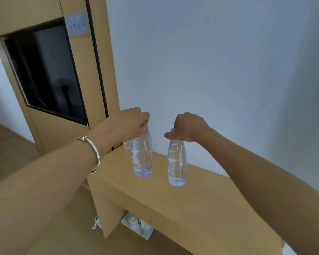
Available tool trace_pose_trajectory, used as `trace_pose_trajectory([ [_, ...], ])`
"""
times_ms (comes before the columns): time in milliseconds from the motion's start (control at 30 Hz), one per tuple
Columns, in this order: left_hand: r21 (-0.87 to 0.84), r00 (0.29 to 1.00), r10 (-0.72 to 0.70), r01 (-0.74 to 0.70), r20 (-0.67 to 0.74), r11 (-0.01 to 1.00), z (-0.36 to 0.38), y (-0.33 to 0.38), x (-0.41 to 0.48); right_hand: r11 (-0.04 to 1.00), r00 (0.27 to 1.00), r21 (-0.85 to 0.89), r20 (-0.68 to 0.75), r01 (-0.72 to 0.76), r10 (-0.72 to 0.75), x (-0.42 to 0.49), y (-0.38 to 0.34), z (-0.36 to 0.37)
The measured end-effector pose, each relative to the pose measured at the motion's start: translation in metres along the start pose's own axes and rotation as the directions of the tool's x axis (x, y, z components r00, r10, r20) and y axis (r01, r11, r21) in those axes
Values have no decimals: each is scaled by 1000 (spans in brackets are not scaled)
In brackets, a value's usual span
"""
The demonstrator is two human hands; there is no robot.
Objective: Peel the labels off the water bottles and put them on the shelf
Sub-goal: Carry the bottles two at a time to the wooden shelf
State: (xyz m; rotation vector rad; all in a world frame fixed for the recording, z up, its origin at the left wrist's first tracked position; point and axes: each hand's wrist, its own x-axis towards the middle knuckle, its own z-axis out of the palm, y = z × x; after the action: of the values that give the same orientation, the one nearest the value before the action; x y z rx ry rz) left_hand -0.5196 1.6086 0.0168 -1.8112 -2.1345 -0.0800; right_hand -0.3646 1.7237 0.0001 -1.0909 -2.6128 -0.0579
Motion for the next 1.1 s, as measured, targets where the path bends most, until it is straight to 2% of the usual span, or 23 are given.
trace_pose_trajectory([
  [267,57,996,-80,78,38,995,40,-54,86,986,990,97,-22,139,-137,133,-1,31],
  [467,69,993,-90,85,74,994,63,-75,133,982,986,93,26,162,-165,188,11,65],
  [800,8,993,-29,28,111,1000,111,-107,201,996,995,58,68,73,-77,252,31,106],
  [1100,-175,978,202,-191,46,966,163,-157,295,988,980,-84,137,-130,141,318,45,129],
])
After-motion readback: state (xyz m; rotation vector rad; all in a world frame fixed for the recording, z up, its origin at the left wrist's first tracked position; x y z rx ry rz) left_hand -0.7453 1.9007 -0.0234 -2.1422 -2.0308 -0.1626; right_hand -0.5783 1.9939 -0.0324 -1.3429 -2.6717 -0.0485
